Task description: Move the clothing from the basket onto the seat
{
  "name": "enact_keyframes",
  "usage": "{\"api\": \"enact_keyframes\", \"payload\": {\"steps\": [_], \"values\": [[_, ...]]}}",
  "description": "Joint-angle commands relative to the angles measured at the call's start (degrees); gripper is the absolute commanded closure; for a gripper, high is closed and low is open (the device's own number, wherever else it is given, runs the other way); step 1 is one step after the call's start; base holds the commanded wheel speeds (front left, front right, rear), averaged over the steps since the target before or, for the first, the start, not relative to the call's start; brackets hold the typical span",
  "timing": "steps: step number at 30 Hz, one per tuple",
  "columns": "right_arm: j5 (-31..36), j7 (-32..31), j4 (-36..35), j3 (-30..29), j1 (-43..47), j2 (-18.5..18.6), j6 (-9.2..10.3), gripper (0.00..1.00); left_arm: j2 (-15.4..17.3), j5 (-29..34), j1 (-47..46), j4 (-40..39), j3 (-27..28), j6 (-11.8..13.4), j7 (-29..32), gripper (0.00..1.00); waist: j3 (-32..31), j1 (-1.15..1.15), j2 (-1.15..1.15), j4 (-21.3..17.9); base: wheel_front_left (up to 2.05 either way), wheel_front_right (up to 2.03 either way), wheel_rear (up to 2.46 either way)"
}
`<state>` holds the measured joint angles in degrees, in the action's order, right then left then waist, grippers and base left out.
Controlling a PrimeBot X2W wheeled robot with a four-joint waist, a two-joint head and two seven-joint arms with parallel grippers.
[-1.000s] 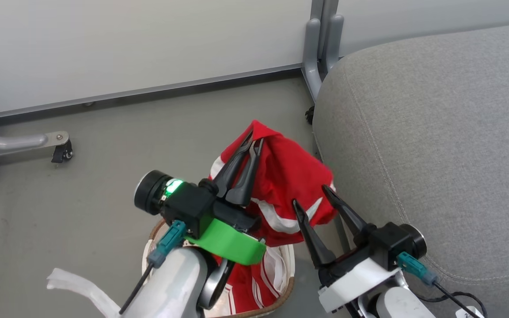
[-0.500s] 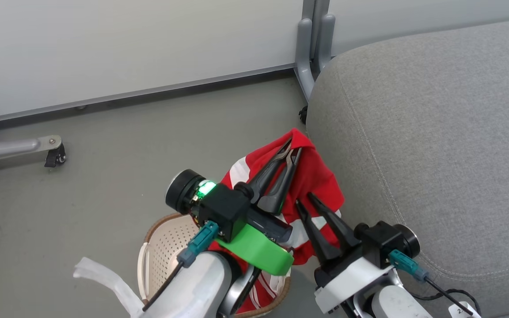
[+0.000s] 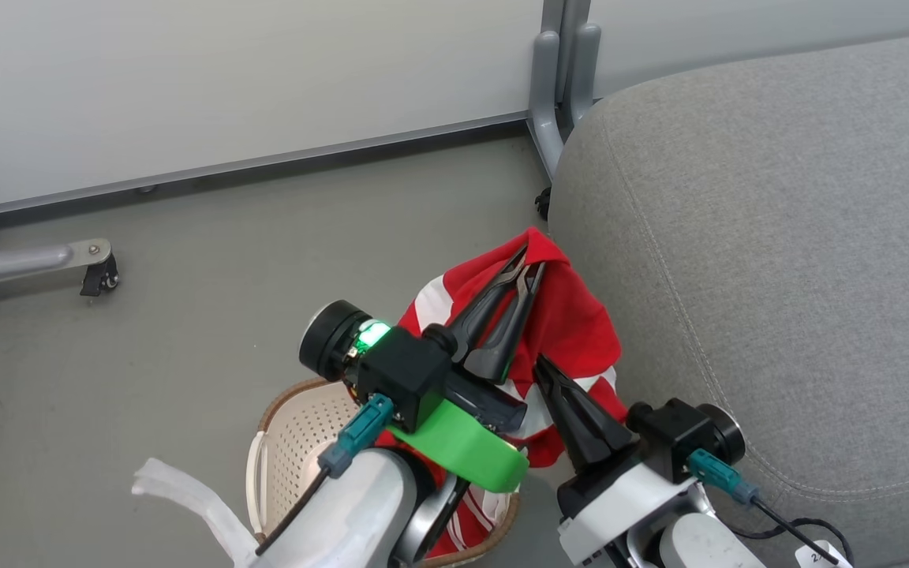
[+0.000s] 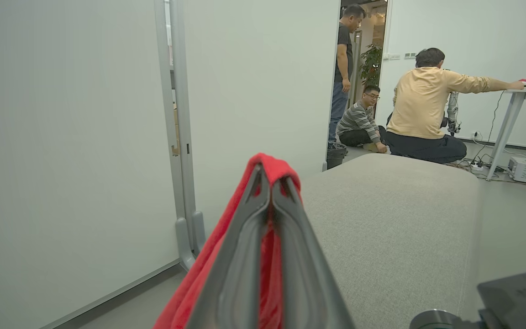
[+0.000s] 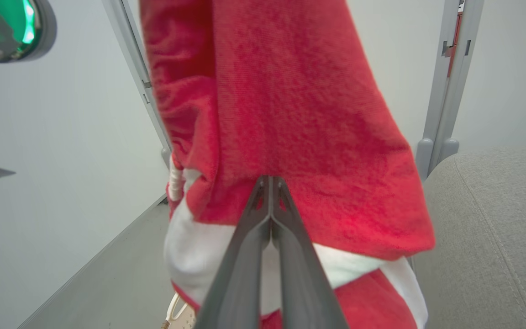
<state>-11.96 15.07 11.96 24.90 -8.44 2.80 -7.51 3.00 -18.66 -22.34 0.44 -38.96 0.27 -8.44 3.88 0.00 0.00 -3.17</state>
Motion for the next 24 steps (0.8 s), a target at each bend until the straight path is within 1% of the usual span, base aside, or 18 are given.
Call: {"api": "enact_keyframes", "payload": {"steps": [1,3,4,5,9,13,16,18,22,24], "values": [[0.4,0.2,-0.2,0.2,-0.2,0.2,0.04,1.0,0.5,-0.5,-1.0,0.2,0.2,0.2,-0.4,1.0,0.0,0.0,0.0,0.0,0.0,0.0,0.0],[1.2,0.2,-0.8,-0.2,0.0,0.2,0.04,1.0,0.8,0.1,-1.2,0.3,0.2,0.3,-1.0,1.0,-0.1,0.0,0.0,0.0,0.0,0.0,0.0],[1.4,0.2,-1.3,-0.9,0.5,0.2,0.04,0.64,1.1,0.5,-1.4,0.5,0.1,0.4,-1.2,1.0,-0.1,0.0,0.0,0.1,0.0,0.0,0.0],[1.6,0.2,-1.5,-1.3,1.0,0.2,0.04,0.0,1.2,0.8,-1.4,0.5,0.1,0.5,-1.4,1.0,-0.1,0.0,0.0,0.1,0.0,0.0,0.0],[2.6,0.2,-4.2,-2.1,1.7,0.5,0.04,0.0,3.7,2.3,-1.8,0.6,-0.6,-0.5,-1.8,1.0,0.0,0.0,0.0,0.2,0.0,0.0,0.0],[1.8,0.2,-7.4,1.0,0.9,4.4,0.04,0.0,6.3,3.1,-1.7,0.5,-1.1,-1.9,-1.9,1.0,0.0,0.0,0.0,0.2,0.0,0.0,0.0],[1.2,0.2,-9.2,4.5,-1.1,8.5,0.04,0.0,7.8,3.2,-1.5,0.3,-2.0,-3.3,-1.4,1.0,-0.4,0.0,0.0,0.3,0.0,0.0,0.0],[1.1,0.2,-9.7,5.1,-2.2,9.9,0.04,0.0,8.3,3.2,-1.5,0.2,-2.6,-3.8,-1.1,1.0,-0.7,0.0,0.0,0.4,0.0,0.0,0.0],[0.2,0.2,-9.6,5.5,-3.9,10.8,0.04,0.0,7.9,2.5,-1.6,-0.6,-4.1,-4.6,-0.3,1.0,-1.4,0.0,0.0,1.2,0.0,0.0,0.0],[0.1,0.2,-9.0,5.5,-4.2,10.5,0.04,0.0,7.5,1.9,-1.8,-1.3,-5.0,-5.1,0.1,1.0,-1.7,0.0,0.0,1.6,0.0,0.0,0.0]]}}
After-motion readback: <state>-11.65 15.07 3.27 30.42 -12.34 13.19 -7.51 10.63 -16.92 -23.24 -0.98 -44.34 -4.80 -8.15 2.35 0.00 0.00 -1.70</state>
